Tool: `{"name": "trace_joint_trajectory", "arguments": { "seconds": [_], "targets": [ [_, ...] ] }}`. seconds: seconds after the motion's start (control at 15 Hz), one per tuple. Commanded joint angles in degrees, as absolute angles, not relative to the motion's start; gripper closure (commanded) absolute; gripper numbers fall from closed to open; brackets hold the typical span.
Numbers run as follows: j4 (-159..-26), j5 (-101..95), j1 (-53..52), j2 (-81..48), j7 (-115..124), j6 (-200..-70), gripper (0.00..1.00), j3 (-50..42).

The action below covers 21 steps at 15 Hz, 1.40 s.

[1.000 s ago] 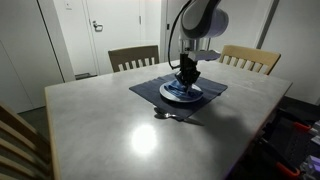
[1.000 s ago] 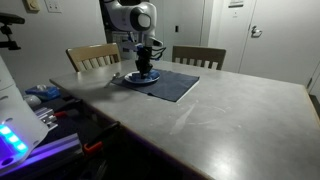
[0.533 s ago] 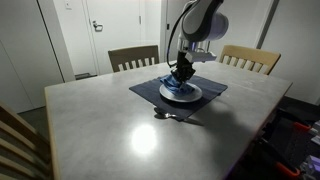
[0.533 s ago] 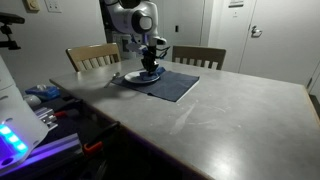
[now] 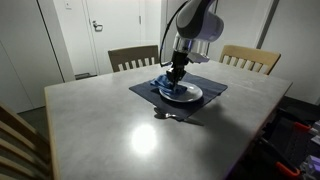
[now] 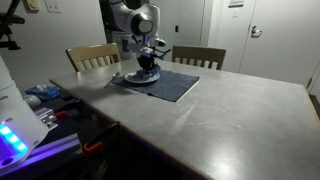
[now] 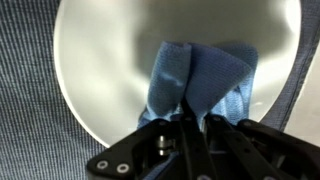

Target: Use the blue towel to wipe the white plate

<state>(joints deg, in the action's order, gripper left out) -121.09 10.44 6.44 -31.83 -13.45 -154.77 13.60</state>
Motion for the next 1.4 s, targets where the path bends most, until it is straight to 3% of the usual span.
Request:
{"name": "trace_joint_trajectory", "arguments": {
  "seconds": [0.0, 0.4, 1.33],
  "targets": [
    [-119.8, 10.8, 8.8, -35.1, -21.1, -150.0, 0.98, 15.9],
    [-120.6, 6.6, 4.7, -33.5, -20.0, -143.5, 0.98, 12.0],
    [-119.0, 0.0, -6.6, -34.6, 16.3, -135.4, 0.98, -2.0]
  ]
}}
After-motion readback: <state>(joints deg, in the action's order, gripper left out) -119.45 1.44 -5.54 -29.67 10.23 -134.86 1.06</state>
